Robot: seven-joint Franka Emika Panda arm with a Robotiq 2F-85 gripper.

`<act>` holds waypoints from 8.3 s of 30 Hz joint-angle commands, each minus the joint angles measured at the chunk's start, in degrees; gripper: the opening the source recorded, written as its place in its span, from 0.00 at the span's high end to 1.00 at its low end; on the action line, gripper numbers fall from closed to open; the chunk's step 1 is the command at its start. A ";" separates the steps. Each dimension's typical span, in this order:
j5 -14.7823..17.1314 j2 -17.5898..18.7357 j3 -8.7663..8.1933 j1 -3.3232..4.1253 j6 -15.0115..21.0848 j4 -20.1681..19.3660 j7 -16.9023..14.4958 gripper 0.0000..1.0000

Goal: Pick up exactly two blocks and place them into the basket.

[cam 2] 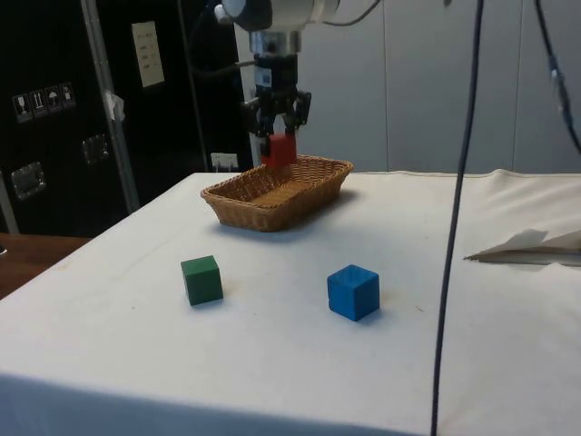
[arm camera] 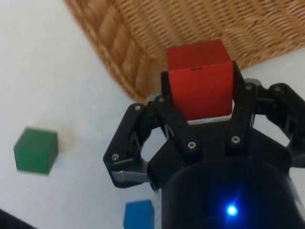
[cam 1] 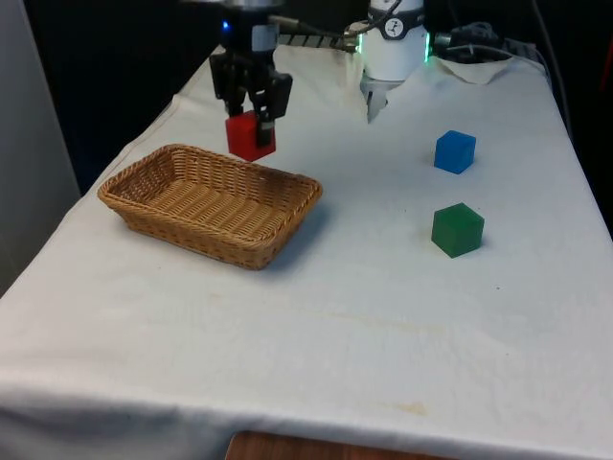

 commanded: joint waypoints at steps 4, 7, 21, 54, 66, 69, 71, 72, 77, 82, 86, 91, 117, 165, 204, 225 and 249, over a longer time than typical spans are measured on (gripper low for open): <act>3.84 3.04 0.29 -1.89 -0.17 1.26 -3.55 1.00; 6.65 5.56 -0.23 -2.46 0.00 1.95 -5.96 1.00; 15.81 15.30 -2.52 -4.76 0.23 4.81 -13.81 1.00; 30.25 25.90 -4.58 -6.42 -1.60 7.56 -22.29 0.00; 28.36 25.21 -7.68 -4.07 -4.07 8.08 -22.17 0.00; 28.02 25.10 -8.59 -3.38 -4.87 8.25 -22.29 0.00; 27.39 24.92 -9.74 -2.58 -5.84 8.48 -22.40 0.00; 27.16 24.81 -10.08 -2.29 -6.19 8.54 -22.52 0.00; 26.70 24.69 -12.09 -0.92 -7.68 8.71 -23.72 0.00; 27.33 25.15 -13.75 0.06 -8.48 8.88 -25.15 0.00; 26.41 24.81 -15.58 1.60 -9.85 8.71 -26.41 0.00; 26.24 24.81 -17.36 2.86 -10.60 8.59 -28.25 0.00; 20.97 28.02 -18.68 7.33 -5.50 7.45 -26.53 0.00; 20.40 27.10 -21.26 15.58 -5.39 7.85 -35.12 0.00; 19.71 27.62 -19.94 19.94 -5.44 9.74 -37.24 0.00; 18.45 27.44 -21.26 26.30 -5.27 11.00 -33.98 0.00; 20.40 26.70 -18.85 23.32 -12.72 16.16 -37.41 0.00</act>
